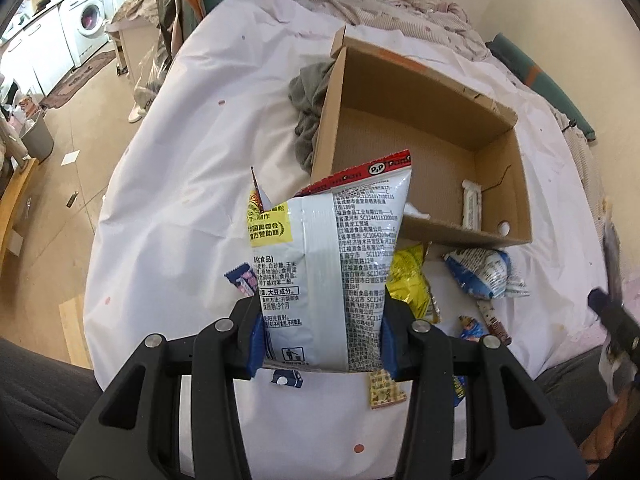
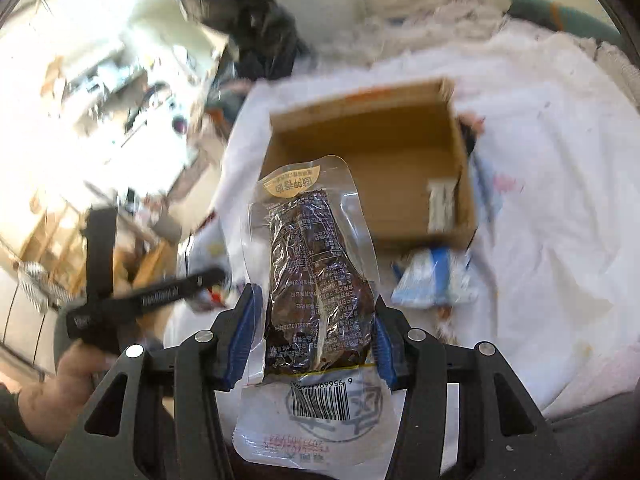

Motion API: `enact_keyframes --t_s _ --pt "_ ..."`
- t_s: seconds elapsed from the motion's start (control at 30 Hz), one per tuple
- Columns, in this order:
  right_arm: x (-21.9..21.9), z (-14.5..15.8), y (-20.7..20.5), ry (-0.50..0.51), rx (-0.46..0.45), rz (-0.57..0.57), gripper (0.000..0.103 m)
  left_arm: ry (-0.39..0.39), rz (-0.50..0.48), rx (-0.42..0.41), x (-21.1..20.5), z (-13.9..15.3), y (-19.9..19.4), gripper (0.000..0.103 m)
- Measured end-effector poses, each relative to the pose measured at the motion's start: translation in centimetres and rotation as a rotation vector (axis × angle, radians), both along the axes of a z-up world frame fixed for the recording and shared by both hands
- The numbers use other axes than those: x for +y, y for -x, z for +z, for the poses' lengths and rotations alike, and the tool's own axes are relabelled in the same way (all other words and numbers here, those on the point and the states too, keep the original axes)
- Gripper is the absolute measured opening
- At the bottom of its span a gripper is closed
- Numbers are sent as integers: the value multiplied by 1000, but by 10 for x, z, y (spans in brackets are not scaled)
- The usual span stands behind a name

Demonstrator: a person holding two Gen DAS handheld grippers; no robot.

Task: Organize snacks
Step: 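Carry the white bag and chocolate bar over the box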

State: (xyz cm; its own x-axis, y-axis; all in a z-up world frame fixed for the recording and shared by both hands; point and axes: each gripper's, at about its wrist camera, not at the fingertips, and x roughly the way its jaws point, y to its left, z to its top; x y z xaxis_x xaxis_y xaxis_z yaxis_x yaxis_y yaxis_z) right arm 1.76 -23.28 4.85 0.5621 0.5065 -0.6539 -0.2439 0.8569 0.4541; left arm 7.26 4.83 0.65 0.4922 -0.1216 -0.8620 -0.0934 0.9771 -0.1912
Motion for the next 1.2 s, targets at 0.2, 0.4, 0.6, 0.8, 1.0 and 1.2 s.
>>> enact_keyframes --t_s 0.2,0.4,0.6,0.8,1.0,1.2 --pt "-27 4 -19 -4 -27 -104 53 -20 -28 -83 -3 38 -17 41" --pt "-32 2 -49 -14 -10 -128 53 -37 -55 -84 -8 48 -48 41" --pt "-27 -2 -75 -14 -8 -115 53 -90 -109 -84 -27 49 -77 41" --pt "-17 -20 -106 15 4 -108 53 -137 -141 -53 -42 29 -108 41" --pt "-19 -41 -130 15 50 -131 53 -232 -161 -25 -59 -12 -129 41" --pt "-20 -45 -146 33 50 -133 53 -300 -207 -39 -82 -32 -143 41"
